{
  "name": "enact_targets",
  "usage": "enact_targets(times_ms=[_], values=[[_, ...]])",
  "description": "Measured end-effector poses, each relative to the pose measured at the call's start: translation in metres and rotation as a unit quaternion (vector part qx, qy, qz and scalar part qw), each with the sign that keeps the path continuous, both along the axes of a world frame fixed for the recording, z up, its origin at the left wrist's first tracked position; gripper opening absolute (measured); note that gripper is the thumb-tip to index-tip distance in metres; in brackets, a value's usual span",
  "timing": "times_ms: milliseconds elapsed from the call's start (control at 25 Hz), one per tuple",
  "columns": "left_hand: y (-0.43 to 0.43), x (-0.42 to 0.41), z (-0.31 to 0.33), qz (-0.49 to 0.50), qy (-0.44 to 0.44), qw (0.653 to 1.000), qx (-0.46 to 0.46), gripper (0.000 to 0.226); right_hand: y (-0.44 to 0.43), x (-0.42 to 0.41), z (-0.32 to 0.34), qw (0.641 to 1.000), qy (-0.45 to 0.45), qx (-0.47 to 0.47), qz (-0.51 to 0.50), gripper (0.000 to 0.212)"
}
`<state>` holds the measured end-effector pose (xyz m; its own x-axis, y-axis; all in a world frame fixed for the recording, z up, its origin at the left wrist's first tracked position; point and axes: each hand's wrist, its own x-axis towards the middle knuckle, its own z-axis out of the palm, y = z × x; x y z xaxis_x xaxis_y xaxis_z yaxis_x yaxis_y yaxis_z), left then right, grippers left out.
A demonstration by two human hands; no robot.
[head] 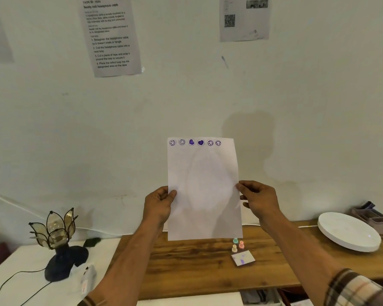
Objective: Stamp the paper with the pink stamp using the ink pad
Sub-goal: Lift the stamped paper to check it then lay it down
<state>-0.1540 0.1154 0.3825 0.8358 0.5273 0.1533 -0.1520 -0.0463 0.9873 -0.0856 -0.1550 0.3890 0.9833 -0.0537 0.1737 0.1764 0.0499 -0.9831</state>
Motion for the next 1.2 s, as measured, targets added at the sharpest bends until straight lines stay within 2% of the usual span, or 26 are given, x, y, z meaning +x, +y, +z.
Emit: enact_targets(times_ms=[120,320,640,880,960,1120,1200], values=[[0.002,-0.001,0.001,0.003,0.003,1.0,-0.001,0.03,0.004,-0.002,0.001,1.0,-0.004,-0.001,0.004,0.009],[0.006,-0.003,-0.003,0.004,-0.007,1.0,-0.011,0.026,0.006,-0.001,-0.002,1.0,-0.01,0.002,0.005,0.015],[0.01,0.001,-0.004,0.009,-0.011,0.999,-0.034,0.032,0.008,0.0,-0.009,1.0,-0.015,0.0,0.014,0.011],[0.012,0.002,-0.016,0.01,0.001,0.998,-0.054,0.03,0.004,-0.015,-0.086,0.996,0.065,-0.047,0.048,0.008],[0.012,0.003,-0.026,0.006,0.013,0.999,-0.047,0.025,0.007,-0.02,-0.111,0.995,0.084,-0.031,0.032,0.007],[0.013,0.004,-0.059,-0.006,0.049,0.999,-0.004,0.019,0.01,-0.02,-0.136,0.995,0.103,0.014,-0.006,0.007],[0.015,0.002,-0.092,-0.014,0.114,0.992,0.05,0.018,0.01,-0.019,-0.152,0.991,0.13,0.017,-0.001,0.008]])
